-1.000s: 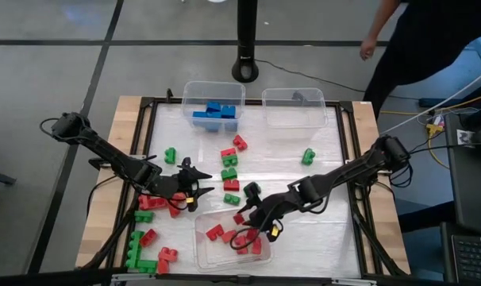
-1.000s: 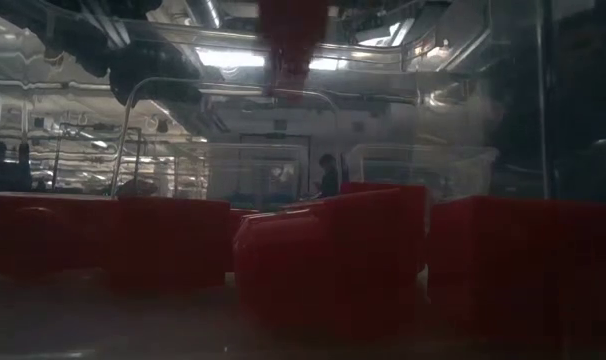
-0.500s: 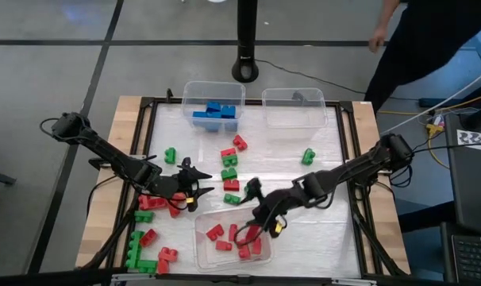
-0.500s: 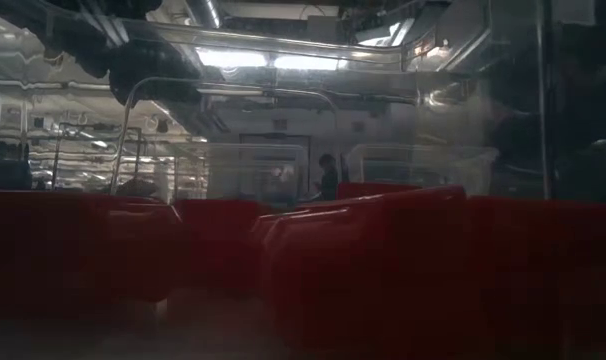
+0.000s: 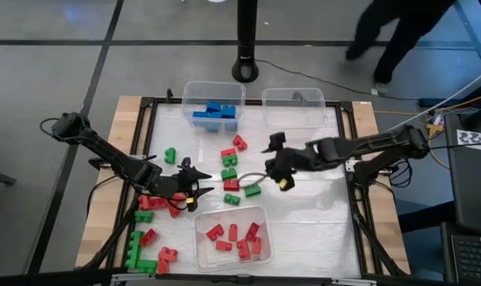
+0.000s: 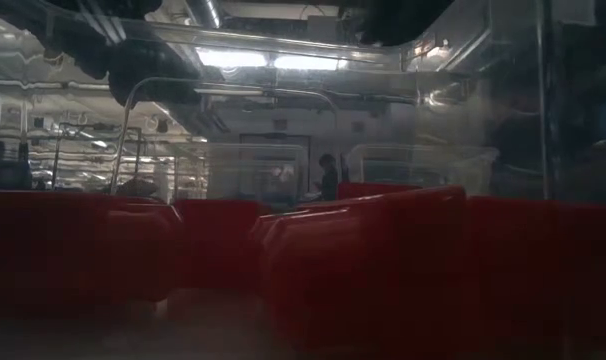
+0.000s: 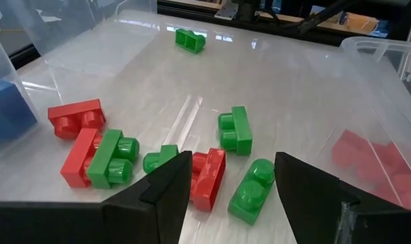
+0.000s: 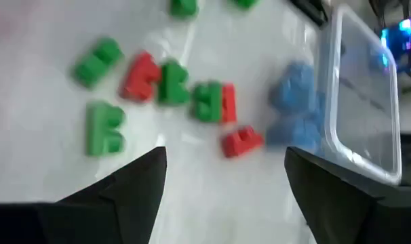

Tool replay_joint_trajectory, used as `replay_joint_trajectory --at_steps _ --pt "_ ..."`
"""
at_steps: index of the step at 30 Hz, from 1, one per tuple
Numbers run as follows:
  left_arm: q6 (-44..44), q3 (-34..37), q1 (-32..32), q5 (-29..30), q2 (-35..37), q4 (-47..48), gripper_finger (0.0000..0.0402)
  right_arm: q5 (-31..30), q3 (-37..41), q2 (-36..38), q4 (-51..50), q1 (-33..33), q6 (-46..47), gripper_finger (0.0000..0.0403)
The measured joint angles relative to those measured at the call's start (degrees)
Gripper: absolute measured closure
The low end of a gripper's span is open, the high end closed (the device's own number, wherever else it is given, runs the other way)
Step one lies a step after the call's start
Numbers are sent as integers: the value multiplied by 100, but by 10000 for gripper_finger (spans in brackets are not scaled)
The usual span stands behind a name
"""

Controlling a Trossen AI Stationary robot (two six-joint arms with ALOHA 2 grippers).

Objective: Sort blocks
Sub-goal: Put the red game piece into the bottom transparent bin

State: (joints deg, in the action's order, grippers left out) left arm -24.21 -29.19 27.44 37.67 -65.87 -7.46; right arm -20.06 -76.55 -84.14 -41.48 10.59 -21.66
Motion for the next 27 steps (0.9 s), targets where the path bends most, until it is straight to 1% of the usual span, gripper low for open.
replay_joint_trajectory --at_steps 5,9,16,19,23,27 --pt "11 0 0 0 0 20 204 11 500 -50 427 -509 -407 104" --pt "-1 0 0 0 0 81 204 34 918 -50 790 -903 -564 104" --pt "7 2 2 0 0 94 204 595 1634 -50 2047 -1405 -670 104" --pt "12 1 0 0 0 92 204 715 1889 -51 2488 -1554 -711 104" --pt "13 2 -6 0 0 92 204 907 2054 -190 2975 -1718 -716 104" --pt "12 2 -9 2 0 87 204 1059 2054 -611 3289 -1791 -718 104"
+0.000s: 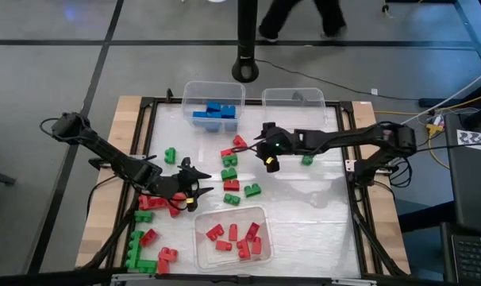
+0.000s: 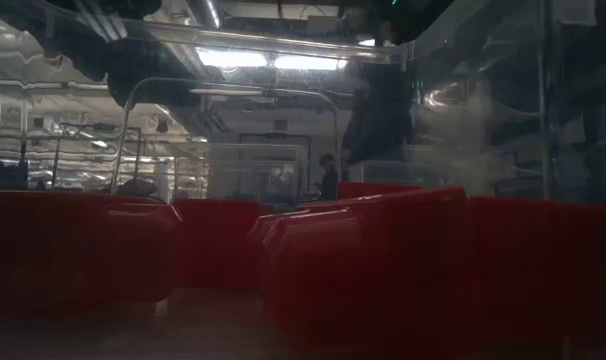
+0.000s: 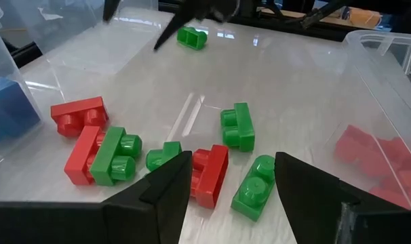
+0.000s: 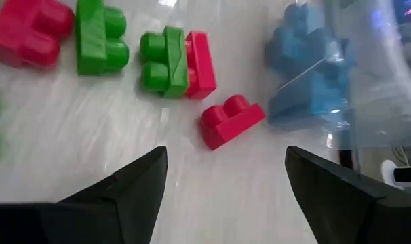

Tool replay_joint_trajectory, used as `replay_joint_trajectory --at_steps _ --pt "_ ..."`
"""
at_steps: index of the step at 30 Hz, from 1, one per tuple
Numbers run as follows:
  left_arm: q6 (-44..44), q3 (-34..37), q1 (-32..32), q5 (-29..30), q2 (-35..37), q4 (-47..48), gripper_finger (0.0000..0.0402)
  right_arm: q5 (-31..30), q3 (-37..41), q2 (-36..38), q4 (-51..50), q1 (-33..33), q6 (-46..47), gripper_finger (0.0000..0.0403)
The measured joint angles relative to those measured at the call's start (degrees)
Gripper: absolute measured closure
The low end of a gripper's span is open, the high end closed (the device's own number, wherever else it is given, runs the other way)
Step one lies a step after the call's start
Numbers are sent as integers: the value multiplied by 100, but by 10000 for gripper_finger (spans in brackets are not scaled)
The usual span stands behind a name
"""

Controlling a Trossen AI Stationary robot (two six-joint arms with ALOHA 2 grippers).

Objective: Sort blocks
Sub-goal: Put the red game piece into the bottom transparent bin

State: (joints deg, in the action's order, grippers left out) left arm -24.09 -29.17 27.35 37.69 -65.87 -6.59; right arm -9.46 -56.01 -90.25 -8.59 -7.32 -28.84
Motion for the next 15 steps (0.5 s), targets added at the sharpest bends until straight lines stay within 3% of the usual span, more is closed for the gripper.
replay_joint_trajectory --at_steps 15 --pt "3 4 -20 0 0 9 204 110 1 -1218 1691 -259 763 104"
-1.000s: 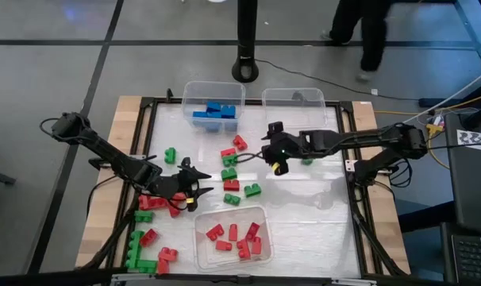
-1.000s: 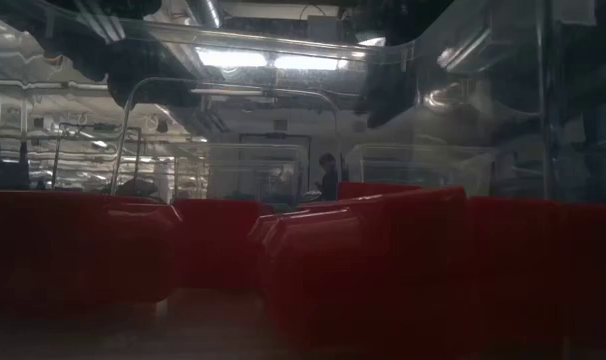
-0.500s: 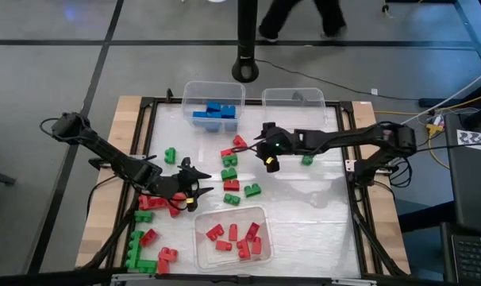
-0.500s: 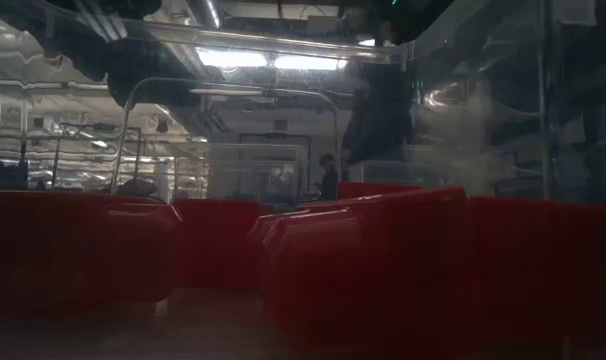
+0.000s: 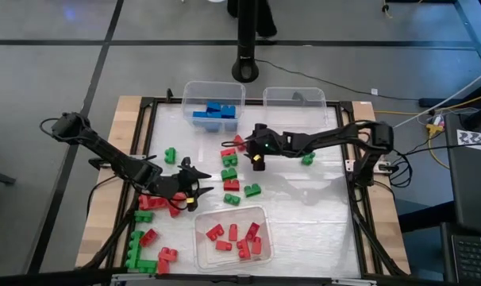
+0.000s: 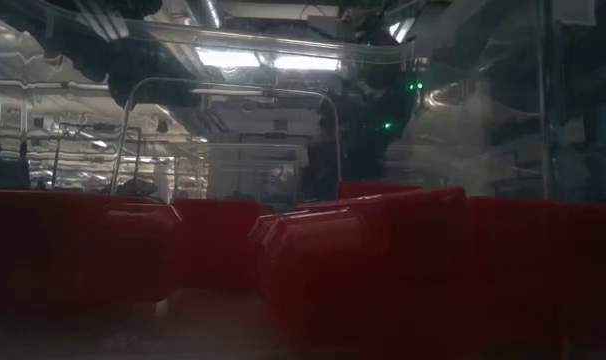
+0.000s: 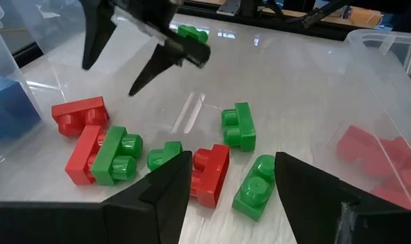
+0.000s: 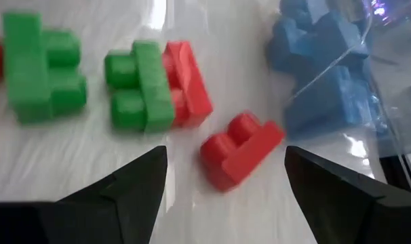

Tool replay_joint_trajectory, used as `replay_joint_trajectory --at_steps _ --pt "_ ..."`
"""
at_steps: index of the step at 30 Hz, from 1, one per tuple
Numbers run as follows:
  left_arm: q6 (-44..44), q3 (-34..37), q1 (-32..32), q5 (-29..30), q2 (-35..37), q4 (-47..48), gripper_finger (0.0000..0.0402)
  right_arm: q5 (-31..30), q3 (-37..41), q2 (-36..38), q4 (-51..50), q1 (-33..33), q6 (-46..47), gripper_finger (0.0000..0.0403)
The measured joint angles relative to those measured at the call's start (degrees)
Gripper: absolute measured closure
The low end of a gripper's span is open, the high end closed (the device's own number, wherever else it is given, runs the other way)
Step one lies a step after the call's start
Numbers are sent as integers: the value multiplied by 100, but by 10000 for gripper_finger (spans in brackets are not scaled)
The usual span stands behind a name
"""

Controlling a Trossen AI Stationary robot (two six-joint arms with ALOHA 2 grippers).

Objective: Sort blocks
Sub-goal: Put the red game piece into the bottom transparent bin

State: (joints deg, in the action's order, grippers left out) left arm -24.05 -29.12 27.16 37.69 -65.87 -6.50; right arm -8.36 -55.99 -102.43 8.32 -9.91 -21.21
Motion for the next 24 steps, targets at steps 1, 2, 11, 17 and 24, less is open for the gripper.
replay_joint_trajectory --at_steps 1,2,11,17,24 --pt "-2 -2 -2 0 0 5 204 0 -4 -71 138 -2 69 104" --pt "0 0 -2 0 0 9 204 0 -6 -143 227 -7 150 104" --pt "-2 -1 -4 0 0 2 204 -79 -10 -661 1014 -161 600 104" --pt "0 -2 -4 0 0 9 204 -397 -8 -664 1207 -221 618 104" --pt "0 -2 -4 0 0 4 204 -411 -29 -873 1678 -212 857 104"
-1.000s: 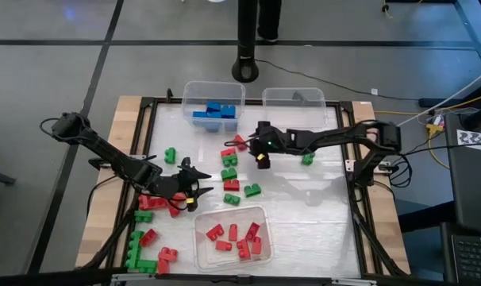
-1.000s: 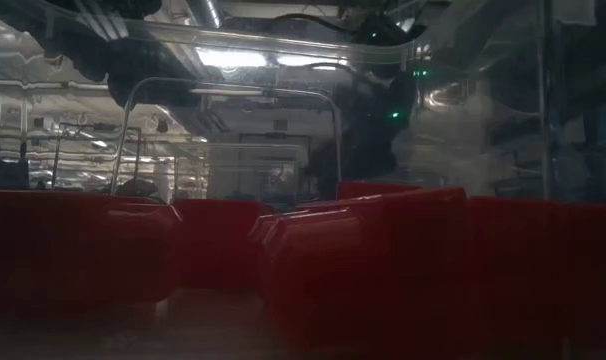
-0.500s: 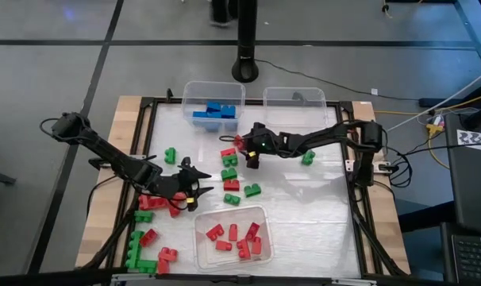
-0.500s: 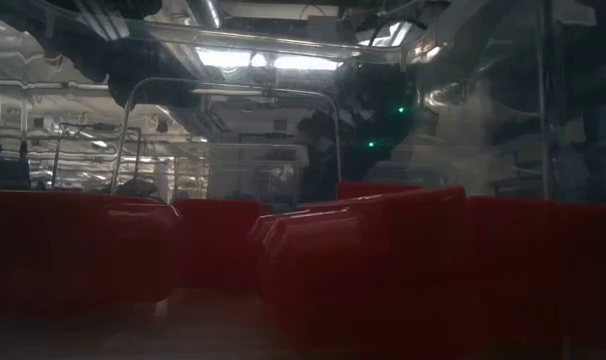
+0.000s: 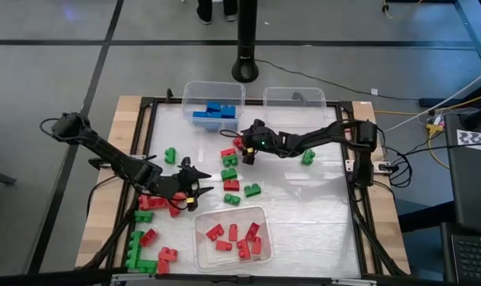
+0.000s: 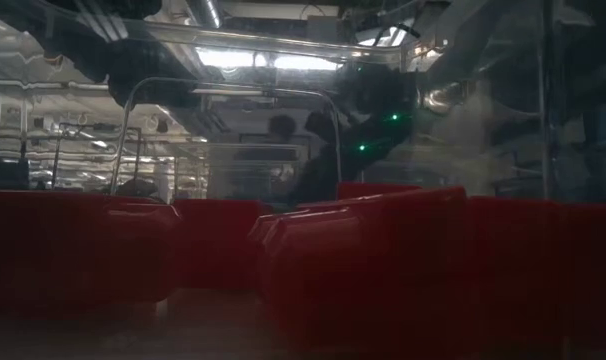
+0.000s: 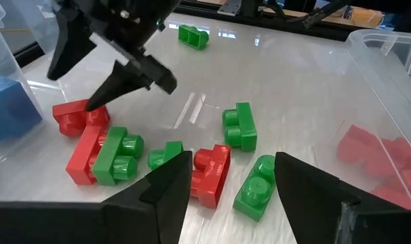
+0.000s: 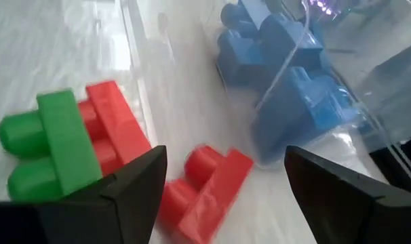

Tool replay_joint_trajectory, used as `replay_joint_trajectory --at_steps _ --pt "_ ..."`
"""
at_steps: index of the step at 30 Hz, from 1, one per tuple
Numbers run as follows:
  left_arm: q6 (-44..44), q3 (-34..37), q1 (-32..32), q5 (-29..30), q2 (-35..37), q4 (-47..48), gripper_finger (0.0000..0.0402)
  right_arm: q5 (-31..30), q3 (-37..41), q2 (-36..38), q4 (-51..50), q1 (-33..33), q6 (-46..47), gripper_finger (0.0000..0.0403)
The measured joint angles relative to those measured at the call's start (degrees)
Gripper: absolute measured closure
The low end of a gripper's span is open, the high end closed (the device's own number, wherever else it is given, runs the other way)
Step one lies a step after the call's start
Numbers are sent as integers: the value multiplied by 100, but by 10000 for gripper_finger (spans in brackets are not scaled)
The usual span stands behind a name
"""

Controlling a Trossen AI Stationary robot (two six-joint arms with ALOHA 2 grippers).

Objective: Sort blocks
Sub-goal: Put the red game piece into the bottom transparent bin

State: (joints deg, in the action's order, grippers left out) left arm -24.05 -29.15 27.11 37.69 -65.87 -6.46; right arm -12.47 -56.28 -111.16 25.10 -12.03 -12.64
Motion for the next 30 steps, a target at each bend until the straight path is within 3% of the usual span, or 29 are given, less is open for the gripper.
replay_joint_trajectory --at_steps 19,30 --pt "-17 0 0 0 0 33 204 -73 -34 -425 -157 -55 475 111" --pt "-20 0 0 0 0 -2 204 4 -49 -622 75 -228 348 231"
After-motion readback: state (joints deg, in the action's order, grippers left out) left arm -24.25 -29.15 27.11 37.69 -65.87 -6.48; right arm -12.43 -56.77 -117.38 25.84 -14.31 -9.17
